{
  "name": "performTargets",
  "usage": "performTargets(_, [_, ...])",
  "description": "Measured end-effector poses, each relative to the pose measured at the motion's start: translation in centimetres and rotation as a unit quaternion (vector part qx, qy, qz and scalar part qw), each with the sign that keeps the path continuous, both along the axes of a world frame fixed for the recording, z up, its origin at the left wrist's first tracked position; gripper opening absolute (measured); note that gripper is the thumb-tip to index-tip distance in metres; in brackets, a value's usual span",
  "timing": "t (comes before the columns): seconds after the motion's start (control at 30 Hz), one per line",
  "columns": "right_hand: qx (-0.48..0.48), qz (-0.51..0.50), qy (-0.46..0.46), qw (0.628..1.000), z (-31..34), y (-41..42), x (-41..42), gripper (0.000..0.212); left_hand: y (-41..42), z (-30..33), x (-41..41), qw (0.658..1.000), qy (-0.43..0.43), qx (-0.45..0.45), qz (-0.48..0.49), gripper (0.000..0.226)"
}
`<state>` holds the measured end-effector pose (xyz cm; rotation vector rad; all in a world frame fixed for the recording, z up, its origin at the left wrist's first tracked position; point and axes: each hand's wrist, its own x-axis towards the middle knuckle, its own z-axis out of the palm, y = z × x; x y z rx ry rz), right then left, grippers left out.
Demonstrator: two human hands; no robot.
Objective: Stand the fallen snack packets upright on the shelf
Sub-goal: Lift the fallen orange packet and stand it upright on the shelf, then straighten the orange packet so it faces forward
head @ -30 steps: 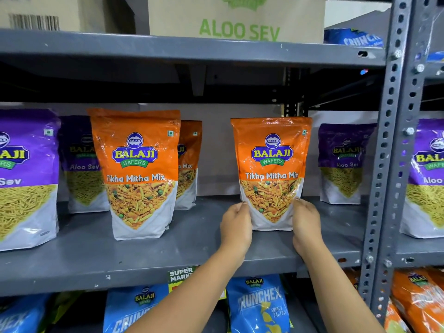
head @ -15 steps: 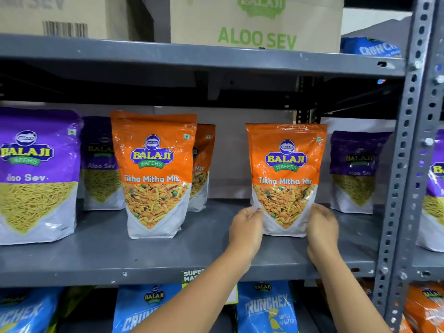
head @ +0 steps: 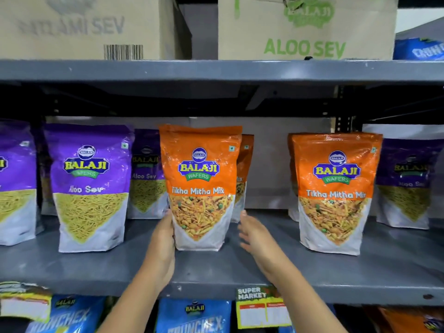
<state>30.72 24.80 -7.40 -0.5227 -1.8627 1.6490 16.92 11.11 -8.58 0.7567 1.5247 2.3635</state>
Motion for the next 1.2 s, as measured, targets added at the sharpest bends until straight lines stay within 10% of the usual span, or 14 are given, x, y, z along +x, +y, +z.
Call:
performTargets(0.17, [0.035,-0.004,-0.025,0.999,-1.1,0.0,-3.5,0.072,0.5,-1.4,-2.0,0.998,0.026,-0.05,-0.022,0.046])
performTargets(0.53, [-0.048,-0.112,0.072,0.99,-1.8,0.4,-2.1,0.032,2.7,-1.2,-3.2,0.987,0.029,-0.075,-0.141,0.072])
performTargets(0.63, [-0.05,-0.13,0.085,0.987,-1.8,0.4,-1.9,0.035,3.4,-0.8,-2.7,0.984,0.018,-0.072,-0.164,0.037])
performTargets(0.97, [-0.054,-0.132,0.091,0.986,-2.1,0.7,-2.0,0.032,3.5,-1.3,-3.2,0.984,0.01,-0.102,-0.147,0.034])
performTargets(1.13, [-0.046,-0.13,0.095,0.986,-2.1,0.8,-1.8,0.029,3.1,-2.9,-4.9,0.98,0.027,-0.128,-0.148,0.089])
performTargets(1.2, [-0.049,-0.15,0.098,0.983,-2.3,0.8,-1.8,0.031,1.3,-2.1,-3.0,0.978,0.047,-0.145,-0.14,0.077])
